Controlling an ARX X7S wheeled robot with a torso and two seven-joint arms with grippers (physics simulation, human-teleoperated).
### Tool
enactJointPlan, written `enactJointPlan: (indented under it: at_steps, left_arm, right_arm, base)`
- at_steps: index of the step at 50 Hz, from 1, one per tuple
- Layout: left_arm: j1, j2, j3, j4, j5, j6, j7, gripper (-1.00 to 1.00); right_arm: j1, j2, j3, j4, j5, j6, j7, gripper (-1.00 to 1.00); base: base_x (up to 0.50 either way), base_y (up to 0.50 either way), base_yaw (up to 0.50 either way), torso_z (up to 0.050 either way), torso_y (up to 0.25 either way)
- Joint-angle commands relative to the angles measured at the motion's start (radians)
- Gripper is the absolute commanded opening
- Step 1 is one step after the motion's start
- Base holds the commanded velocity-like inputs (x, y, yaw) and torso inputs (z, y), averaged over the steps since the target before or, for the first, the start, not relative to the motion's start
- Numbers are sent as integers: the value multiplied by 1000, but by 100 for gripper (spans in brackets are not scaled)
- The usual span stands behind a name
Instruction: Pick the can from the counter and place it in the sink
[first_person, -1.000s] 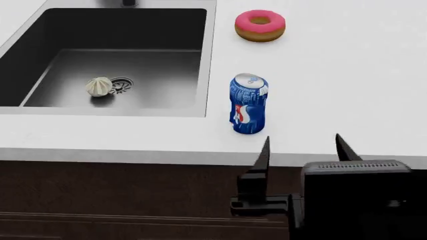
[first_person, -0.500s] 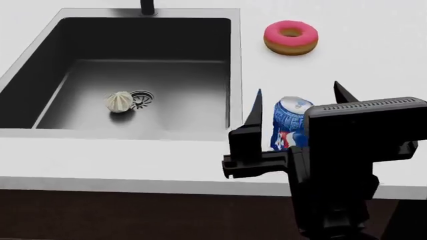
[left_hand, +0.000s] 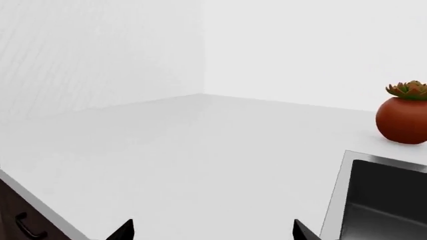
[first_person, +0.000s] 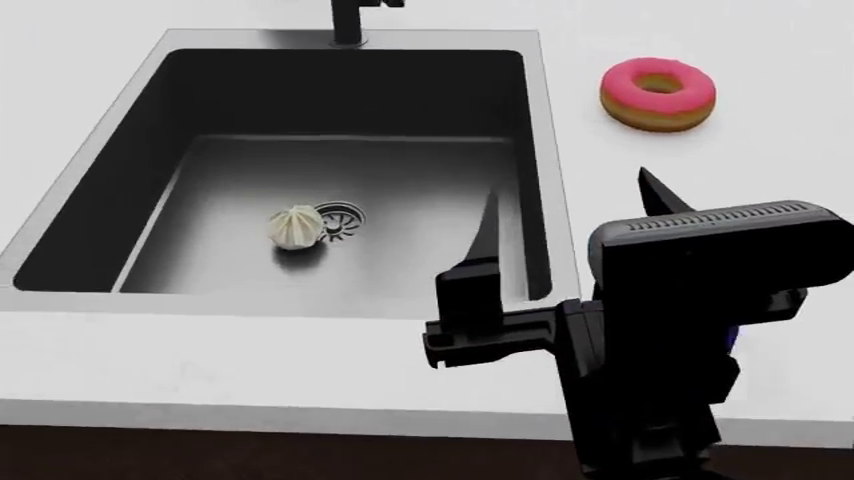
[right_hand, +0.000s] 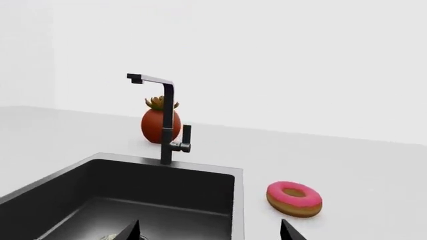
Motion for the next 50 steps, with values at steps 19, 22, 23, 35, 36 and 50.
enactJointPlan:
  at_steps: [19, 22, 23, 35, 36, 50]
  left_arm:
    - [20, 0, 1, -21, -9, 43, 3, 100]
    - [19, 0, 2, -21, -9, 43, 1, 100]
    - [19, 0, 1, -22, -11, 44, 2, 100]
    - [-14, 2, 13, 10, -21, -12, -16, 100]
    - [-13, 1, 13, 6, -21, -8, -15, 100]
    - [-17, 0, 34, -24, -18, 12, -20, 100]
  right_arm:
    - [-28, -11, 27, 9, 47, -45, -5, 100]
    - [-26, -11, 28, 10, 51, -44, -4, 100]
    - [-25, -11, 26, 10, 52, -43, -3, 100]
    - [-19, -1, 10, -8, 61, -28, 8, 100]
    - [-19, -4, 19, -10, 65, -28, 8, 100]
    - [-21, 1, 58, -47, 82, 25, 41, 100]
  base:
    - [338, 130, 0, 0, 0]
    - [349, 0, 0, 0, 0]
    - [348, 0, 0, 0, 15]
    - [348, 115, 0, 0, 0]
    - [348, 387, 0, 0, 0]
    - [169, 123, 0, 0, 1]
